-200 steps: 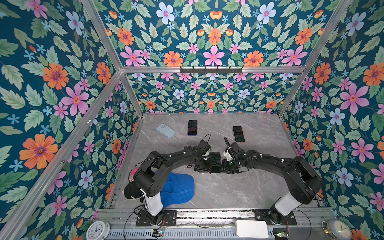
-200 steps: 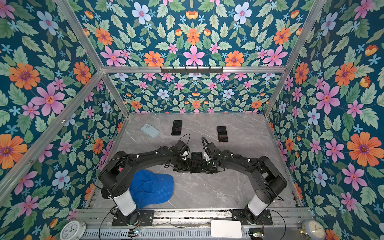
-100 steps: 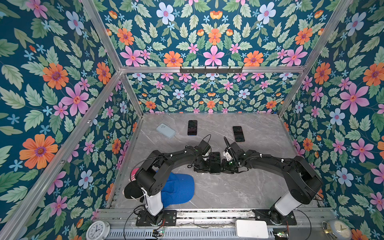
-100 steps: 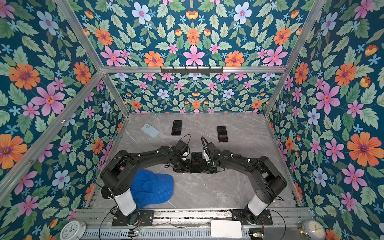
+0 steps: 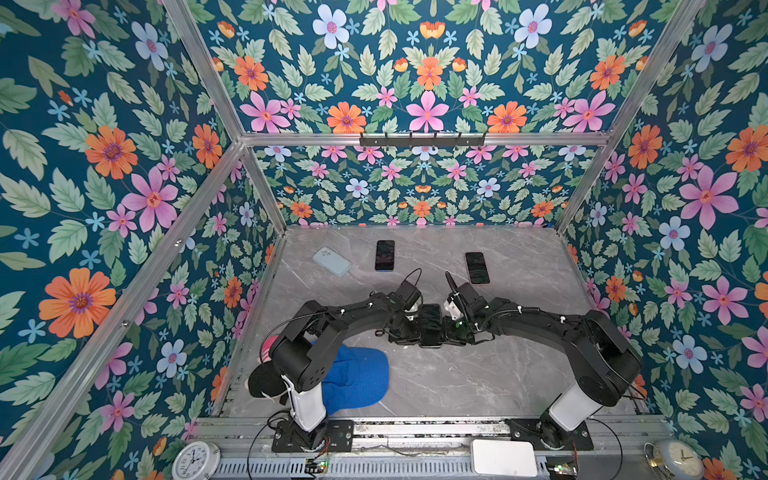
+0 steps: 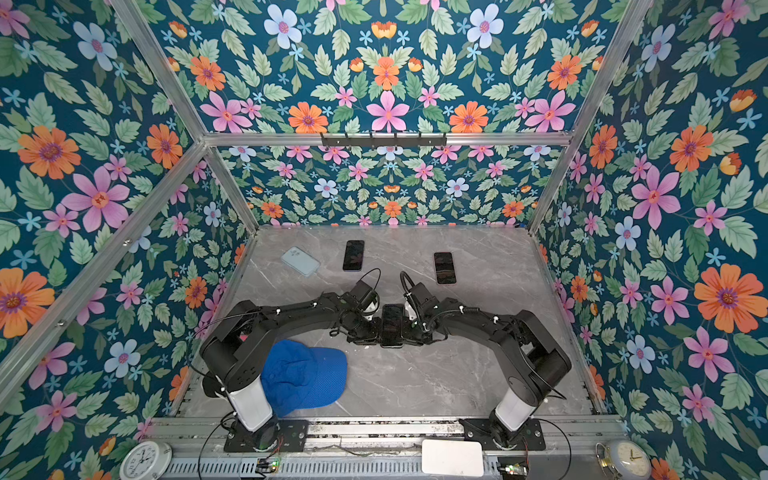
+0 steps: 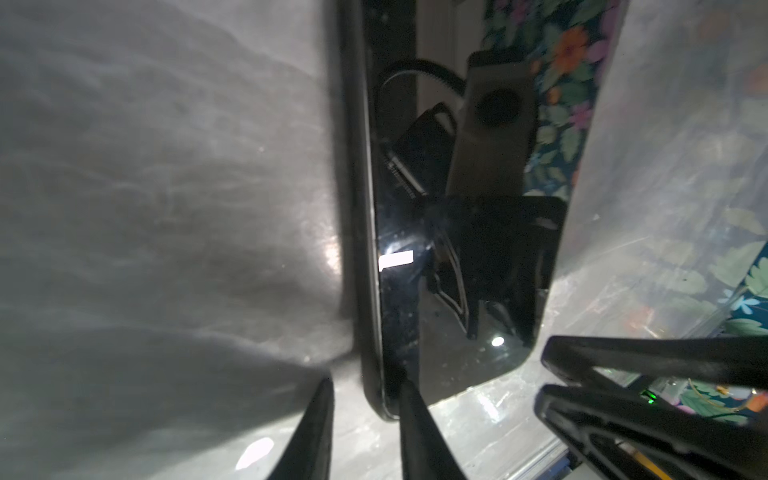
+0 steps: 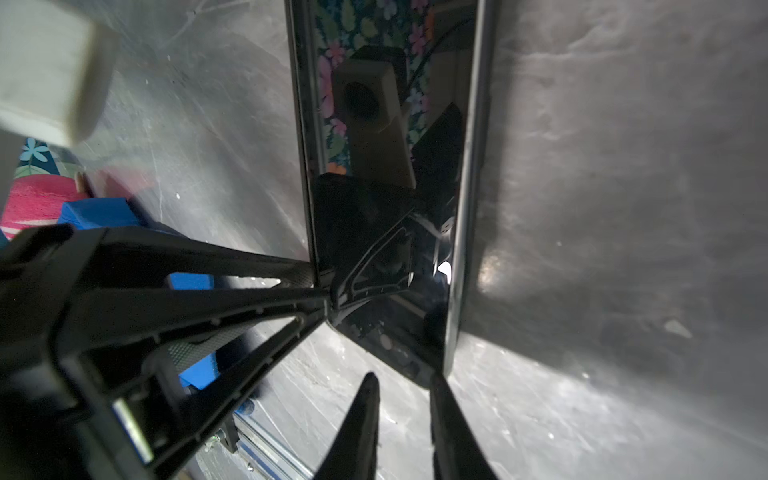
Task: Put the phone into the phone case
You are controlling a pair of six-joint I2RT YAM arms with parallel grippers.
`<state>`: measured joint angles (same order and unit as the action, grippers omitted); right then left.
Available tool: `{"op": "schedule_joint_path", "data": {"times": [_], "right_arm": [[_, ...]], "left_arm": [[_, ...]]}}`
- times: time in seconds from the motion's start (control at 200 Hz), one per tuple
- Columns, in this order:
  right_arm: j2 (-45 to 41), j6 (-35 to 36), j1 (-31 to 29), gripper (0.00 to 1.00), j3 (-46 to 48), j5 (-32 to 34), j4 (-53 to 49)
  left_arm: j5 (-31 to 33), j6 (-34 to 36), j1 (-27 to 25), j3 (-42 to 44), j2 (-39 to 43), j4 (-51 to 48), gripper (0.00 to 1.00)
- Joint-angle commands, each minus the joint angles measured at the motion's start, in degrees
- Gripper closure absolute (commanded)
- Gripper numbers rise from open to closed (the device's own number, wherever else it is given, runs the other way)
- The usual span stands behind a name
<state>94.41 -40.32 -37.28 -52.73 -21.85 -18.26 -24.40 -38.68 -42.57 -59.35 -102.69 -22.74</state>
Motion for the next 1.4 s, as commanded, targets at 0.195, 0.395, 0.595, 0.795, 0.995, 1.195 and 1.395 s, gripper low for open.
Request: {"op": "schedule_joint_path", "data": {"times": [0.195, 0.395, 0.595, 0.795, 0.995, 1.195, 1.395], "right_arm": [[-0.09, 0.58, -0.09, 0.77, -0.88, 2.94, -3.16], [-0.13, 1.29, -0.08, 0.77, -0.86, 4.77, -4.13], [2.02, 0.68, -0.61, 0.77, -0.61, 3.49, -2.56], [2.47, 0.34, -0.89, 0.81, -0.44, 2.88, -1.49], [2.49, 0.42, -1.18, 0.87, -0.69, 2.59, -1.16], [2.65, 0.26, -1.48, 0.91, -0.94, 2.08, -0.68], [3.93, -0.38, -2.17, 0.92, -1.17, 0.92, 0.66]], "left_arm": [[-4.40, -2.36, 1.02, 2.81, 0.92, 7.27, 0.68], [-4.69, -2.54, 1.46, 3.63, 0.65, 7.95, 0.73], [-4.97, -2.85, 1.45, 3.94, 0.52, 8.54, 0.74], [-5.38, -2.81, 1.47, 3.85, 0.30, 8.58, 0.75], [-5.29, -2.89, 1.45, 3.98, 0.54, 8.62, 0.75], [-5.80, -3.34, 1.51, 4.48, 0.65, 9.87, 0.76], [-6.70, -3.50, 1.29, 4.79, 0.99, 11.26, 0.76]]}}
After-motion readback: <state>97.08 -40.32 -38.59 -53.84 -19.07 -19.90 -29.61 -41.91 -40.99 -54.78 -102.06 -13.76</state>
